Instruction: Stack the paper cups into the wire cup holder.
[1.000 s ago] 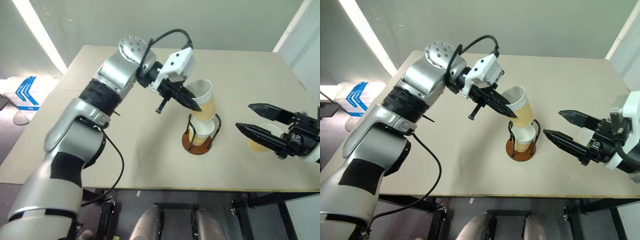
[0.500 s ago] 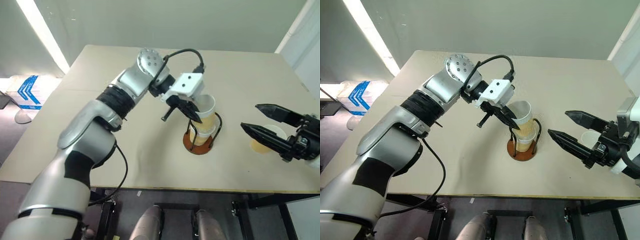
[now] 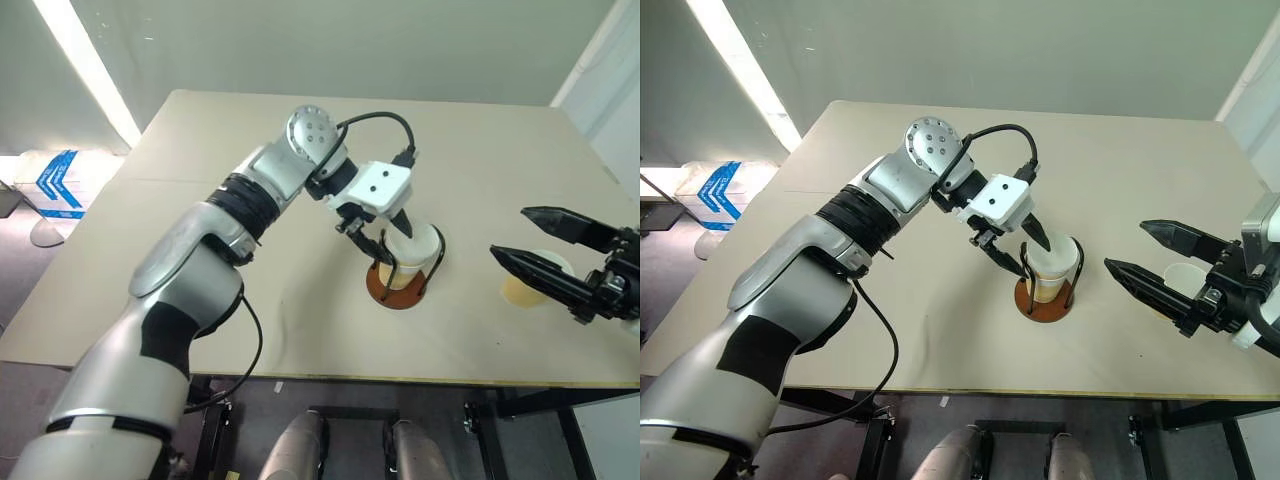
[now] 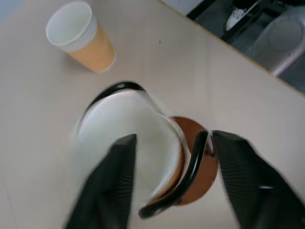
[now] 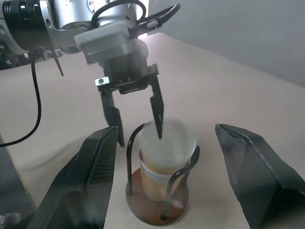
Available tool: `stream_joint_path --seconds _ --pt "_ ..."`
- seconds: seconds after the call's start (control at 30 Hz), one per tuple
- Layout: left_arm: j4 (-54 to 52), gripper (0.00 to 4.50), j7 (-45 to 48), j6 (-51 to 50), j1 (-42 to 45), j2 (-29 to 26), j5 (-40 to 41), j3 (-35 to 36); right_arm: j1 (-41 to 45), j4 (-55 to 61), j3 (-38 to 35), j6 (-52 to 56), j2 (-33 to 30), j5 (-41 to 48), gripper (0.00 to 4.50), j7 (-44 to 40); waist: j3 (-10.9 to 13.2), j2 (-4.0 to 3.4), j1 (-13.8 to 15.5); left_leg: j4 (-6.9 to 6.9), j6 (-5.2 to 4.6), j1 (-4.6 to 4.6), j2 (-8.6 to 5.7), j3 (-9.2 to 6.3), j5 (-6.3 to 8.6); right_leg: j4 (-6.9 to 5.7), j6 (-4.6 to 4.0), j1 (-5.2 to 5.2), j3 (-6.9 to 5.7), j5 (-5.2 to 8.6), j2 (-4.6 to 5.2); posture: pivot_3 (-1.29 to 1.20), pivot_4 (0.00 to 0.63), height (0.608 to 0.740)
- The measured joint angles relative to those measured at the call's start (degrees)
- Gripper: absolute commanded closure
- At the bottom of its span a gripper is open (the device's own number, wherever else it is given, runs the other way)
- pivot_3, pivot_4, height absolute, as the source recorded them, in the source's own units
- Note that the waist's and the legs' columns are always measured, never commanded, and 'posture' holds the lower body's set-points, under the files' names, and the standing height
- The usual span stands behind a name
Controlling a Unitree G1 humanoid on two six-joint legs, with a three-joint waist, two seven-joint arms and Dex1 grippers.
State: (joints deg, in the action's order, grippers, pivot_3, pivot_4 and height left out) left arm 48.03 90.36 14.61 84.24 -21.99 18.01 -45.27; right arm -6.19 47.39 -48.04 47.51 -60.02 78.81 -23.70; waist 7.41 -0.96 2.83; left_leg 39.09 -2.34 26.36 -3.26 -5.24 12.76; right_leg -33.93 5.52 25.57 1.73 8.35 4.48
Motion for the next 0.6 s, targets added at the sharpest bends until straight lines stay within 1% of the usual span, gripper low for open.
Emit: stream_joint_path --seconds 0.07,0.1,0.2,0.3,0.4,0.43,0.5,0.6 --pt "0.6 0.11 0.0 0.6 0.1 0.3 -0.6 0.0 0.0 0.0 0.0 -0.1 -0.2 -0.2 1.06 0.0 0.0 0.0 0.0 0.02 -0.03 0.0 0.0 0.01 0.03 0.0 0.01 0.0 0.0 0.0 0.0 0.0 0.15 0.74" --pt "0.7 0.02 0.0 0.7 0.1 0.3 -0.8 0.0 0.0 0.0 0.0 -0.2 -0.2 -0.2 1.06 0.0 0.0 0.0 0.0 0.02 -0.02 0.0 0.0 0.01 0.03 0.0 0.01 0.0 0.0 0.0 0.0 0.0 0.15 0.74" --pt "0.8 0.02 0.0 1.0 0.1 0.6 -1.0 0.3 0.1 -0.4 0.0 -0.2 -0.7 -0.2 1.06 0.0 0.0 0.0 0.1 0.03 0.02 0.0 0.0 0.02 0.03 0.0 0.01 0.0 0.0 0.01 0.0 0.0 0.15 0.74" --pt "1.2 0.02 0.1 -0.4 0.1 1.6 -0.5 2.6 0.3 -1.0 0.0 -0.1 -1.6 -1.0 1.06 0.1 0.0 0.0 0.1 0.05 0.04 0.01 0.0 0.03 0.04 0.0 0.02 0.0 0.01 0.01 0.0 0.0 0.15 0.74" --pt "3.4 0.02 0.1 -3.6 0.5 3.3 0.5 9.5 -0.4 -3.9 2.8 1.4 -7.2 -10.6 1.06 1.5 0.0 0.01 0.1 0.09 0.07 -0.02 0.01 0.06 0.08 0.01 0.03 -0.02 0.04 -0.01 0.02 0.0 0.15 0.74" --pt "4.0 0.02 0.1 -4.8 0.6 2.8 0.5 12.5 -1.4 -5.5 4.0 2.3 -8.9 -14.4 1.06 1.6 0.0 0.0 0.1 0.08 0.08 -0.04 0.01 0.07 0.09 0.01 0.03 -0.02 0.04 -0.01 0.03 0.0 0.15 0.74" --pt "4.6 0.02 0.1 -6.7 0.7 0.5 0.5 16.7 -2.6 -8.2 5.6 4.4 -10.4 -18.9 1.06 0.7 0.0 -0.07 0.0 0.02 0.12 -0.07 0.02 0.08 0.11 -0.02 0.03 0.02 0.05 0.0 0.01 0.0 0.15 0.74" --pt "4.1 0.02 -0.1 -9.1 -0.4 -2.8 -0.2 21.0 -4.3 -9.5 8.6 5.2 -14.9 -24.8 1.06 -4.1 -0.2 -0.29 -0.2 -0.03 0.16 -0.11 0.04 0.15 0.12 -0.1 0.14 0.06 0.09 0.1 -0.02 0.0 0.15 0.74"
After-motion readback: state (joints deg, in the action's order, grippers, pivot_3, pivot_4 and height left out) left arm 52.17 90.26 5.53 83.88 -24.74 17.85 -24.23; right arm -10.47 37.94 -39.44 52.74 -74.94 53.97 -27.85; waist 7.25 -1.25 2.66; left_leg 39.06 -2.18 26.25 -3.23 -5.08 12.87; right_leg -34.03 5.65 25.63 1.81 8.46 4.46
